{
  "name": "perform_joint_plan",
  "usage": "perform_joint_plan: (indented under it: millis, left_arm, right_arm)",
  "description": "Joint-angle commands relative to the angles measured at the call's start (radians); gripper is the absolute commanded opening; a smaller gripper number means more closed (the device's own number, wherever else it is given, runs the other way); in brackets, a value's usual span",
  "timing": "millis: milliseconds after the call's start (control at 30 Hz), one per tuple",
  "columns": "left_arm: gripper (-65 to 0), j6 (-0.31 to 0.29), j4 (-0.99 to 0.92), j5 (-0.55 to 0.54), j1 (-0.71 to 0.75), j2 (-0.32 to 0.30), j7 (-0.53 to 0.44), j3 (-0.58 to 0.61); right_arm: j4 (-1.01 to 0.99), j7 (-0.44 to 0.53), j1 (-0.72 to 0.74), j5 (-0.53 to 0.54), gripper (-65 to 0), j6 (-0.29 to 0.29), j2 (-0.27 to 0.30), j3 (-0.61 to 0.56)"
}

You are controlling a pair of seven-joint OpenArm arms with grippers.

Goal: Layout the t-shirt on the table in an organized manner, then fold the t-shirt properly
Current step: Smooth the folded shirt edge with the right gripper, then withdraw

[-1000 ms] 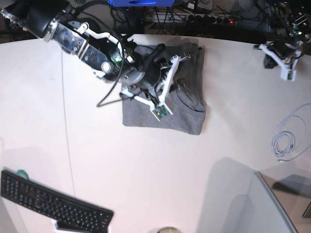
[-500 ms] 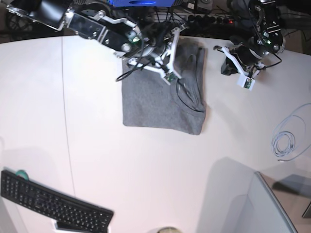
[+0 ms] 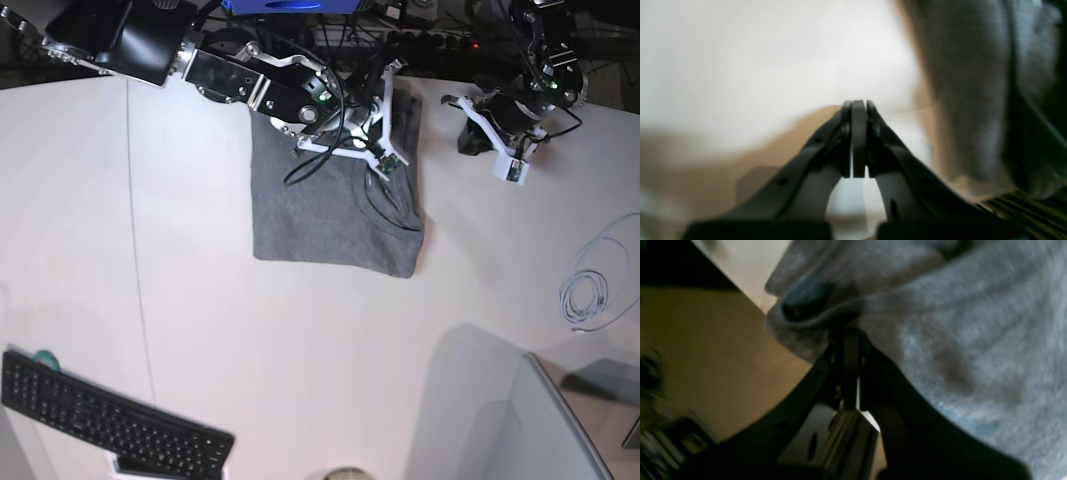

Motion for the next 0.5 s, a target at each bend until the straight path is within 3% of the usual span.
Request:
perform_joint_plan:
  millis: [0,167,467]
  left_arm:
    - [-65.0,-0.001,0.012,-0.013,0.001,-0.016,-0.016,-0.025]
    - [-65.0,-0.001,0.017,-0.013,0.001,-0.017,-0.016,-0.116]
    - [-65.0,-0.001,0.009,-0.013,0.007,-0.051,-0.016,-0.132]
  right_arm:
    - [0.007,0.028,0.017,0.012,-65.0,0.025,-0.017,-0.011]
    - [-0.092,0.109,0.063,0.012,-65.0,0.078,-0.052,-0.104]
    - [-0.098,0.195,0.115,0.012,-65.0,0.084,-0.060,-0.219]
